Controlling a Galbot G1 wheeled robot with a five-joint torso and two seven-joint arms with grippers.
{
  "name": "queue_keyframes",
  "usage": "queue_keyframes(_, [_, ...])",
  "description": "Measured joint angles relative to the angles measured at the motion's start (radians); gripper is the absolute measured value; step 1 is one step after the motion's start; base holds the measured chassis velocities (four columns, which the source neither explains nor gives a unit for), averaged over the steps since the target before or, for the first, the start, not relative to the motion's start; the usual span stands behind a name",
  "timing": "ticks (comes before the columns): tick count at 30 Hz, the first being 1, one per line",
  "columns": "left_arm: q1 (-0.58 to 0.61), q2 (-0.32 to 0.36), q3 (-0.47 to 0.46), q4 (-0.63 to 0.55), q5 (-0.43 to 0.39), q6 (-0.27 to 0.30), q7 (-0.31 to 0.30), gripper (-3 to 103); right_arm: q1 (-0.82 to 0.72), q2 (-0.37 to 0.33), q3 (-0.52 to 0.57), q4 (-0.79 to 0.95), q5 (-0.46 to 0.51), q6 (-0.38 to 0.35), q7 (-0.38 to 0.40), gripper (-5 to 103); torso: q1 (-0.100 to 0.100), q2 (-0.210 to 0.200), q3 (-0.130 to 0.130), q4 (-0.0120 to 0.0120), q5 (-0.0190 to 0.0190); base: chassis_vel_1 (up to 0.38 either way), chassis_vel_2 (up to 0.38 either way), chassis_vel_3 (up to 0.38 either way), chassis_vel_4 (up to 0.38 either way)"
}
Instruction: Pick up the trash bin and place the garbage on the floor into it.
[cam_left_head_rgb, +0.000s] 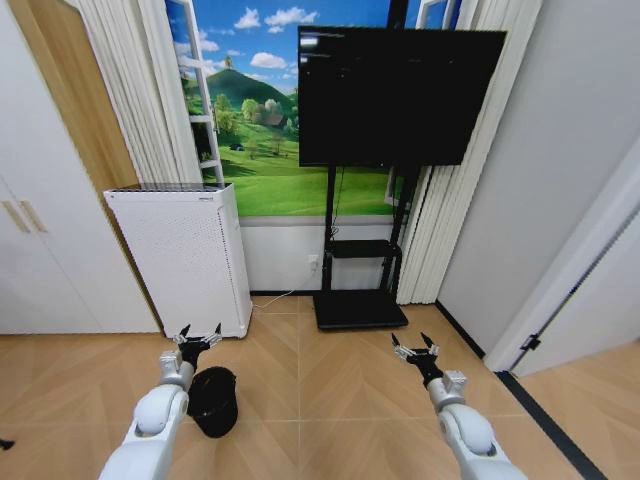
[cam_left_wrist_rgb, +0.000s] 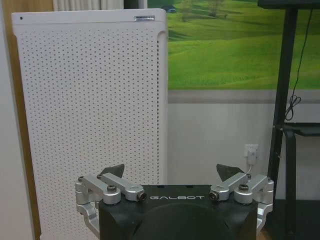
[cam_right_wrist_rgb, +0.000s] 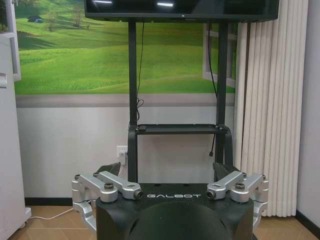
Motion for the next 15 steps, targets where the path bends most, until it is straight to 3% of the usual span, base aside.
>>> queue_keyframes(7, [0.002,-0.008,-0.007,-0.008,-0.046,0.013,-0.025,100,-0.042,0.042,0.008,0.053,-0.036,-0.045,0.013,100,0.001,0.001,0.001,-0.0001,-0.0001,0.000,0.000,0.000,0.000])
queue_keyframes(15, [-0.003,0.010,-0.009,-0.007,-0.057,0.018,-0.024,100,-0.054,0.048,0.020,0.063,-0.046,-0.045,0.019,100,-0.001,-0.003,-0.001,-0.0001,-0.0001,0.020,-0.014,-0.015,0.018])
